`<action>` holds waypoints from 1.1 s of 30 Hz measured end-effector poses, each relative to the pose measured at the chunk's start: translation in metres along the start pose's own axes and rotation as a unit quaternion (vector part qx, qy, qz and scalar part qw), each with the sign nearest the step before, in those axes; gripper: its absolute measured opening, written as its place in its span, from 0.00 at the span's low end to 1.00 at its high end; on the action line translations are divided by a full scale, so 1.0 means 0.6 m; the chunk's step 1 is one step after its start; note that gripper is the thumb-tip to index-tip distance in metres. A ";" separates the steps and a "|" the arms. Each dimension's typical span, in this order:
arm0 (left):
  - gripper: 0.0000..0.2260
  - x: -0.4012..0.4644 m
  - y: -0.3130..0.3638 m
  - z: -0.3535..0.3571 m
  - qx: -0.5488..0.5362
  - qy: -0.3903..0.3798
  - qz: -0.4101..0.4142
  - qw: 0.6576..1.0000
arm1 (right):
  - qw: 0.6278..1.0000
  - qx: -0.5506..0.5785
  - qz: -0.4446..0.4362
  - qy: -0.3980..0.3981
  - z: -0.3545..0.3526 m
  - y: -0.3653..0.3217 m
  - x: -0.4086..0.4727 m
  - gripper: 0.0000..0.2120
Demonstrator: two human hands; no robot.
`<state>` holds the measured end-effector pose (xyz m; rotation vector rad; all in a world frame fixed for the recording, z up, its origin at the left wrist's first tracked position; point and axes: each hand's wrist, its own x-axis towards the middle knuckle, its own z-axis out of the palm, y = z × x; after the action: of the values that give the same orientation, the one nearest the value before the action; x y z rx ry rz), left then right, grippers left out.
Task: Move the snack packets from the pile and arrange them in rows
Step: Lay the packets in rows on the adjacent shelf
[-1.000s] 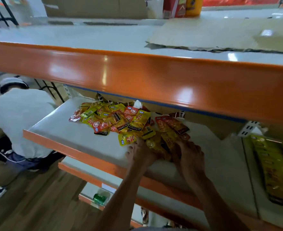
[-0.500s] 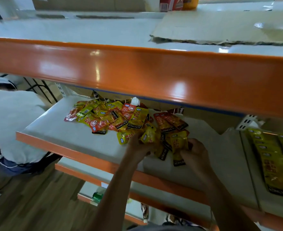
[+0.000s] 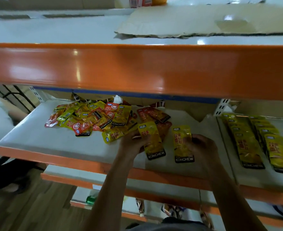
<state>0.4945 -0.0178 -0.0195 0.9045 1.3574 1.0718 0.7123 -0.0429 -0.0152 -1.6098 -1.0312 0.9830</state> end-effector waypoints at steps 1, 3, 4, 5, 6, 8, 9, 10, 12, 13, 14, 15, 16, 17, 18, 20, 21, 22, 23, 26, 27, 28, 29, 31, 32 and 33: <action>0.08 -0.003 0.001 0.011 0.002 -0.005 -0.002 1.000 | 1.000 0.013 0.000 0.011 -0.013 0.001 -0.006 0.07; 0.10 -0.007 0.002 0.032 0.009 -0.018 -0.005 1.000 | 0.999 0.026 -0.006 0.028 -0.038 0.001 -0.015 0.05; 0.10 -0.008 0.002 0.043 0.010 -0.028 -0.009 1.000 | 0.999 0.026 -0.011 0.035 -0.051 0.006 -0.017 0.04; 0.10 -0.009 0.001 0.054 0.010 -0.041 -0.009 0.999 | 0.999 0.030 -0.010 0.044 -0.064 0.007 -0.021 0.03; 0.09 -0.011 0.000 0.066 0.016 -0.057 -0.005 0.998 | 0.998 0.032 -0.007 0.048 -0.078 0.011 -0.022 0.02; 0.08 -0.015 -0.004 0.091 0.034 -0.082 0.001 0.996 | 0.998 0.032 0.002 0.053 -0.105 0.016 -0.028 0.02; 0.07 -0.018 -0.006 0.106 0.036 -0.087 -0.001 0.996 | 0.998 0.032 0.003 0.058 -0.118 0.016 -0.032 0.04; 0.06 -0.022 -0.006 0.121 0.036 -0.090 -0.007 0.995 | 0.998 0.032 -0.001 0.063 -0.133 0.020 -0.034 0.06; 0.08 -0.031 -0.007 0.155 0.024 -0.106 -0.023 0.994 | 0.995 0.053 0.012 0.081 -0.164 0.025 -0.038 0.04; 0.09 -0.036 -0.007 0.174 0.017 -0.113 -0.032 0.993 | 0.994 0.069 0.022 0.087 -0.180 0.026 -0.041 0.04; 0.09 -0.040 -0.008 0.191 0.011 -0.118 -0.040 0.992 | 0.993 0.072 0.025 0.090 -0.197 0.031 -0.041 0.05; 0.09 -0.045 -0.009 0.209 0.006 -0.122 -0.045 0.992 | 0.992 0.073 0.031 0.097 -0.214 0.033 -0.042 0.05; 0.08 -0.050 -0.012 0.228 0.005 -0.125 -0.047 0.991 | 0.993 0.062 0.030 0.100 -0.234 0.038 -0.040 0.05; 0.08 -0.056 -0.013 0.249 0.004 -0.129 -0.047 0.990 | 0.993 0.055 0.029 0.103 -0.254 0.040 -0.039 0.04; 0.07 -0.061 -0.015 0.269 0.003 -0.132 -0.047 0.990 | 0.993 0.043 0.025 0.105 -0.276 0.043 -0.037 0.02; 0.06 -0.073 -0.018 0.310 -0.005 -0.136 -0.048 0.990 | 0.992 0.035 0.031 0.116 -0.320 0.051 -0.030 0.02; 0.06 -0.079 -0.020 0.329 -0.005 -0.138 -0.046 0.989 | 0.991 0.033 0.032 0.123 -0.340 0.054 -0.027 0.02; 0.07 -0.084 -0.021 0.346 0.004 -0.140 -0.042 0.989 | 0.991 0.032 0.030 0.125 -0.360 0.059 -0.021 0.03; 0.07 -0.088 -0.022 0.363 0.014 -0.139 -0.040 0.989 | 0.991 0.034 0.031 0.128 -0.377 0.060 -0.018 0.03; 0.04 -0.096 -0.027 0.406 0.022 -0.128 -0.039 0.991 | 0.990 0.051 0.046 0.122 -0.418 0.082 0.002 0.07; 0.03 -0.100 -0.028 0.419 0.019 -0.123 -0.040 0.991 | 0.990 0.055 0.055 0.121 -0.428 0.088 0.008 0.08; 0.03 -0.104 -0.029 0.431 0.020 -0.117 -0.040 0.992 | 0.990 0.056 0.061 0.118 -0.437 0.096 0.015 0.08; 0.04 -0.108 -0.031 0.445 0.020 -0.109 -0.037 0.993 | 0.990 0.058 0.067 0.113 -0.447 0.102 0.020 0.08; 0.04 -0.115 -0.035 0.463 0.017 -0.095 -0.032 0.995 | 0.990 0.057 0.072 0.103 -0.461 0.110 0.029 0.07; 0.04 -0.118 -0.038 0.471 0.016 -0.088 -0.030 0.995 | 0.992 0.056 0.070 0.094 -0.471 0.114 0.034 0.06; 0.05 -0.122 -0.040 0.481 0.010 -0.083 -0.030 0.996 | 0.993 0.051 0.071 0.084 -0.480 0.116 0.039 0.04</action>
<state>0.7888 -0.0678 -0.0087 0.9419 1.2509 0.9174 1.0001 -0.1170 -0.0208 -1.6674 -0.7496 0.9598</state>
